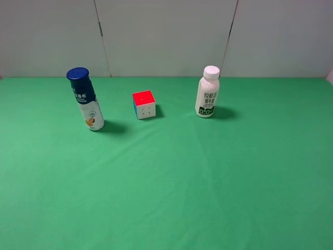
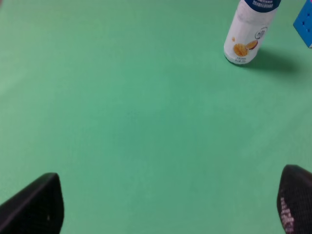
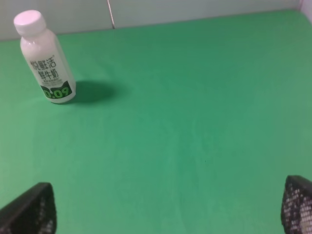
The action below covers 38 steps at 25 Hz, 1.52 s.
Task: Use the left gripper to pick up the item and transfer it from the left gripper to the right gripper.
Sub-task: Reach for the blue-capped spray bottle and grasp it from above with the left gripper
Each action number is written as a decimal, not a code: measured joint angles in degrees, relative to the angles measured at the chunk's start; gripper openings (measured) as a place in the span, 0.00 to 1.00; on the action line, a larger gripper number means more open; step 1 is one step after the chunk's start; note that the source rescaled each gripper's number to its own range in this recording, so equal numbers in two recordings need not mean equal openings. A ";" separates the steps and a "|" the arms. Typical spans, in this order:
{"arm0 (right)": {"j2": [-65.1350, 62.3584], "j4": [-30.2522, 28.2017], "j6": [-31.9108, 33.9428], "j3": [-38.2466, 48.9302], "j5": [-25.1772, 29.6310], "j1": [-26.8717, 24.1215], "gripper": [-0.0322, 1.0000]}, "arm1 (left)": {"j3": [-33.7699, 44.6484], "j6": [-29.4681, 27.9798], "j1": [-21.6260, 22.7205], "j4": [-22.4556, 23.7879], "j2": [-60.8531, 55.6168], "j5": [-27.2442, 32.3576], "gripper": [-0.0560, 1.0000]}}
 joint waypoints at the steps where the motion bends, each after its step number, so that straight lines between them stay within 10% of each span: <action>1: 0.00 0.00 0.00 0.00 0.00 0.00 1.00 | 0.00 0.00 0.00 0.00 0.00 0.00 0.77; 22: 0.00 0.00 0.00 0.00 0.00 0.00 1.00 | 0.00 0.00 0.00 -0.05 0.00 0.00 0.77; 27: 0.00 0.00 0.00 0.00 0.00 0.00 1.00 | 0.00 0.00 0.00 -0.11 0.00 0.00 0.96; 38: 0.00 0.00 0.00 0.00 0.00 0.00 1.00 | -11.08 0.06 0.00 -0.42 14.01 0.22 0.99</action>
